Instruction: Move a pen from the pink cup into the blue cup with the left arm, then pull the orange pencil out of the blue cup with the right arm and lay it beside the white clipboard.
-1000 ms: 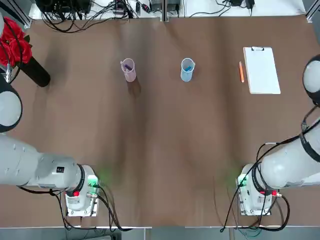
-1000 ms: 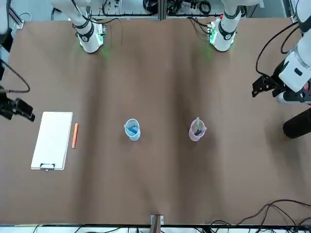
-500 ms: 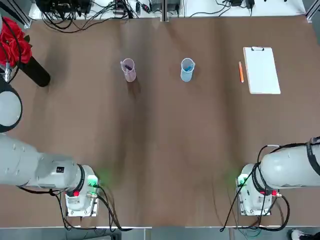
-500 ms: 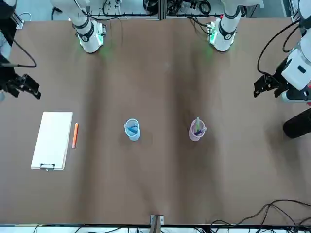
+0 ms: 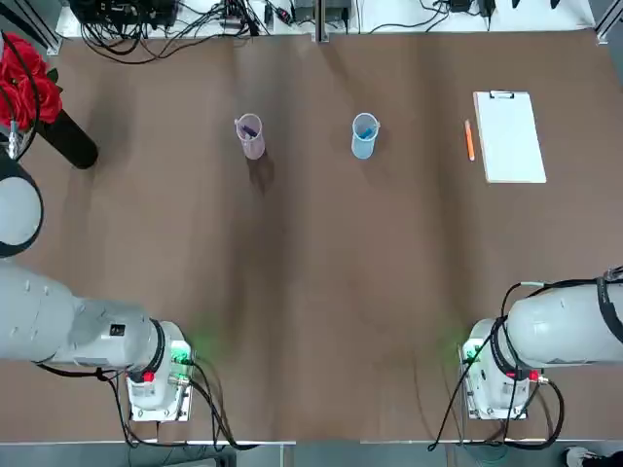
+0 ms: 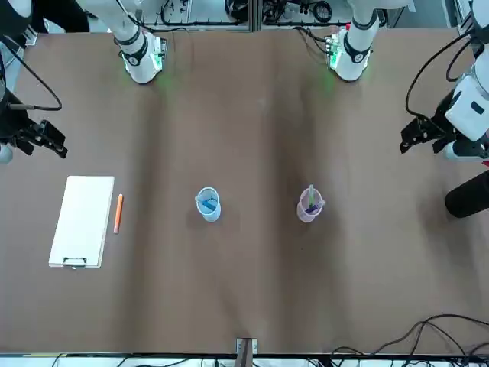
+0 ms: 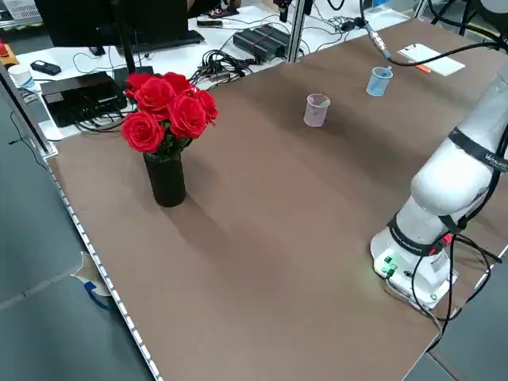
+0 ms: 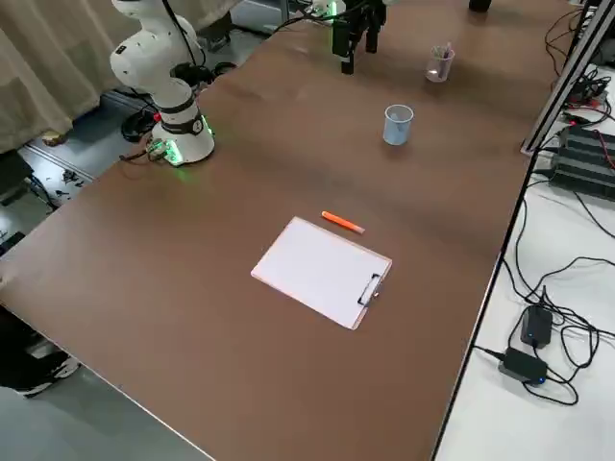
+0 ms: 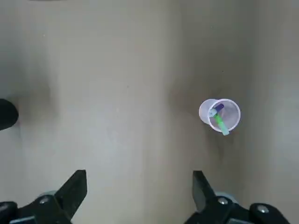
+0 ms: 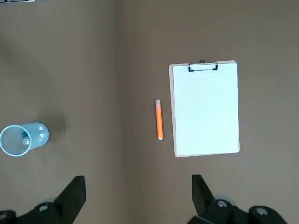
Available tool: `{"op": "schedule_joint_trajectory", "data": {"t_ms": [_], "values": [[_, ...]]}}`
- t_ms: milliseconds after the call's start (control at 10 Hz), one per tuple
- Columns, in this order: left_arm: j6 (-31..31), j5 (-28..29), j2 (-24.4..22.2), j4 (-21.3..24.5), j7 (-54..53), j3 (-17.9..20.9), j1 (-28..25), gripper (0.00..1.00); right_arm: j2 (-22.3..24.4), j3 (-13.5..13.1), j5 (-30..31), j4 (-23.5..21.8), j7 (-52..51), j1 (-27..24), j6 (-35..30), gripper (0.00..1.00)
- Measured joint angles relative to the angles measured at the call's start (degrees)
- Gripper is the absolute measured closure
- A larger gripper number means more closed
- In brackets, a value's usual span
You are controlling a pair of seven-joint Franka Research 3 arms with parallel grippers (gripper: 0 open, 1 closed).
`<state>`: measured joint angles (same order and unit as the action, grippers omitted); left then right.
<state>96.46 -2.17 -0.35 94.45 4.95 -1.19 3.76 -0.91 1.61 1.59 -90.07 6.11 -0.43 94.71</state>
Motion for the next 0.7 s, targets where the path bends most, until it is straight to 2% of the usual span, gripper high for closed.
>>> {"op": "schedule_joint_trajectory", "data": {"t_ms": [500,700], "values": [[0.00,-0.05,0.00,-0.22,0.03,0.10,-2.15,0.00,0.48,-0.02,0.01,0.44,0.02,-0.01,0.61,0.00],[0.00,-0.06,0.00,-0.24,0.03,0.07,-2.16,0.00,0.39,-1.41,0.03,0.51,0.02,1.37,0.78,0.00]]}}
